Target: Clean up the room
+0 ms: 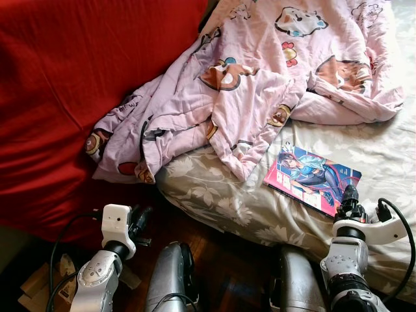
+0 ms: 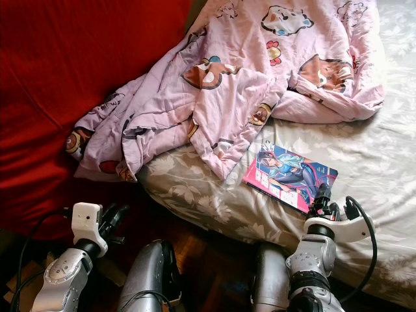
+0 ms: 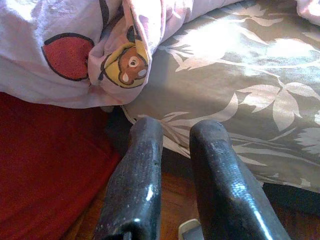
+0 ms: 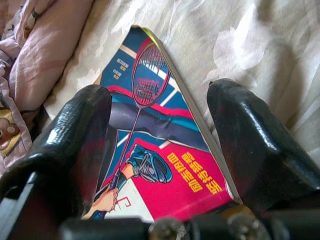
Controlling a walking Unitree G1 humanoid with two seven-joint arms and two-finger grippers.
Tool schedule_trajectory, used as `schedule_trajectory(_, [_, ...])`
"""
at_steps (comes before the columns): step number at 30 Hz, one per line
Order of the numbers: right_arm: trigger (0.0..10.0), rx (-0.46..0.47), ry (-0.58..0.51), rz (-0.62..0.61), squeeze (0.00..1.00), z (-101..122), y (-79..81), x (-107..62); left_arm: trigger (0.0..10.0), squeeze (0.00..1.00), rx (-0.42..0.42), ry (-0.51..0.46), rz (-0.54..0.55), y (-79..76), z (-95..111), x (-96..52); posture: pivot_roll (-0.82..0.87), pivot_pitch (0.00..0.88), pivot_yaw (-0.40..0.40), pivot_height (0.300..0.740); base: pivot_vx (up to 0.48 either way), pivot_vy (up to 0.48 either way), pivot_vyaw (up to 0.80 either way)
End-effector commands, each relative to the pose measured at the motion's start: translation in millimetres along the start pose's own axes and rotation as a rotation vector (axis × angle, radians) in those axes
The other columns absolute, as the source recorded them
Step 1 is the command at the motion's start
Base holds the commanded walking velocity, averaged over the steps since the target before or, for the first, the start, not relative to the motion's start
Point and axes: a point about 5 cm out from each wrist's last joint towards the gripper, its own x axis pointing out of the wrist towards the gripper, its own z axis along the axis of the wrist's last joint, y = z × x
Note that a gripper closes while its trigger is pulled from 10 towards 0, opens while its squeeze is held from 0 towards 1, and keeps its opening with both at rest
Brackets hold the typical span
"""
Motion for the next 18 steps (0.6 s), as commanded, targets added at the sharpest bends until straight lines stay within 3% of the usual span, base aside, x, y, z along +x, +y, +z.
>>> schedule_trajectory(1, [10.0, 0.004, 0.026, -0.026, 0.0, -5, -6.1, -4.2, 10.0, 0.0, 0.018, 0.031, 0.026, 9.1, -5, -6.4, 0.09, 0.258, 0.143, 0.586, 0.0, 0.0, 0.0])
schedule_trajectory(18, [10.0, 0.037, 0.103, -0.062, 0.0, -10, -18.8, -7.7, 10.0, 0.0, 0.035, 0.026, 0.011, 8.6, -2, -9.3, 0.12, 0.278, 0.153, 0.586, 0.0, 0.0, 0.0])
